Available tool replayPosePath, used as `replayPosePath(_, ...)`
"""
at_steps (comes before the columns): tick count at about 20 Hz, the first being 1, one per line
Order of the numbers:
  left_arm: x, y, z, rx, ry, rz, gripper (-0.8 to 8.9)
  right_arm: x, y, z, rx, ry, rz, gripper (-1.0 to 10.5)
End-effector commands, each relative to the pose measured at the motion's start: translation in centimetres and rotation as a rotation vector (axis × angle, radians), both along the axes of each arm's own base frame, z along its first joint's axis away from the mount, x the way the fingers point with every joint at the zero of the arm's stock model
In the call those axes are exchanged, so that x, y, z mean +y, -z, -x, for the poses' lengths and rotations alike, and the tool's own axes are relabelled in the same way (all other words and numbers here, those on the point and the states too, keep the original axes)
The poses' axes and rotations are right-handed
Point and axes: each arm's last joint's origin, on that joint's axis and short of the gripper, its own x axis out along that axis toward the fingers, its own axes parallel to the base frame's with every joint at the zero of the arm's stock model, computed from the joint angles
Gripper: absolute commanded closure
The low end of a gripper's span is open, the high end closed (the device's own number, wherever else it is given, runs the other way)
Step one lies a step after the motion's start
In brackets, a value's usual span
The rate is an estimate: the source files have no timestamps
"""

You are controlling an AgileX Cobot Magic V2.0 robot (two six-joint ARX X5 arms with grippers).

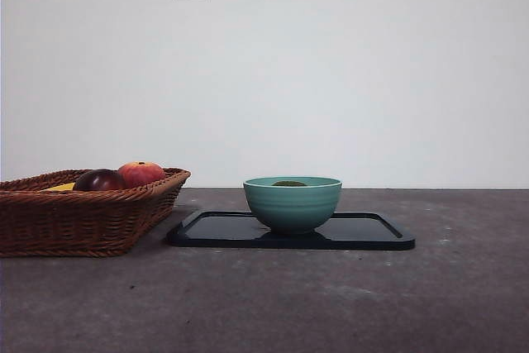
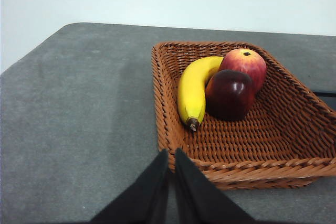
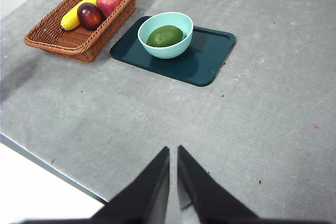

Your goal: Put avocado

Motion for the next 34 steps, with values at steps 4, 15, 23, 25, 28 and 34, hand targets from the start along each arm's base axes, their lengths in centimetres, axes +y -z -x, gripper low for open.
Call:
replayPosePath(4, 0.0, 0.8, -0.1, 0.025, 0.004, -0.019, 7.94, 0.0, -0.2, 0.0, -0.01, -0.007, -0.013, 9.3)
replayPosePath(15, 0.0, 0.8, -0.1, 0.025, 0.004, -0.019, 7.94, 0.0, -0.2, 0.0, -0.01, -0.007, -0.013, 9.3)
replayPosePath(23, 0.0, 0.8, -0.1, 0.025, 0.004, -0.019, 7.94, 0.7, 0.3, -1.3, -0.382, 0.27, 0.043, 9.3)
replayPosePath(25, 0.0, 0.8, -0.1, 0.025, 0.004, -0.019, 7.94, 1.7, 2.0, -2.7, -0.518, 0.281, 0.05, 9.3)
replayPosePath(28, 0.0, 0.8, -0.1, 0.025, 0.004, -0.019, 7.94, 2.8, 6.4, -5.8, -0.59, 0.325, 0.03, 9.3)
replayPosePath(34, 0.0, 0.8, -0.1, 0.025, 0.004, -0.019, 7.94, 2.9, 12.4, -9.3, -0.577, 0.352, 0.048, 9.3)
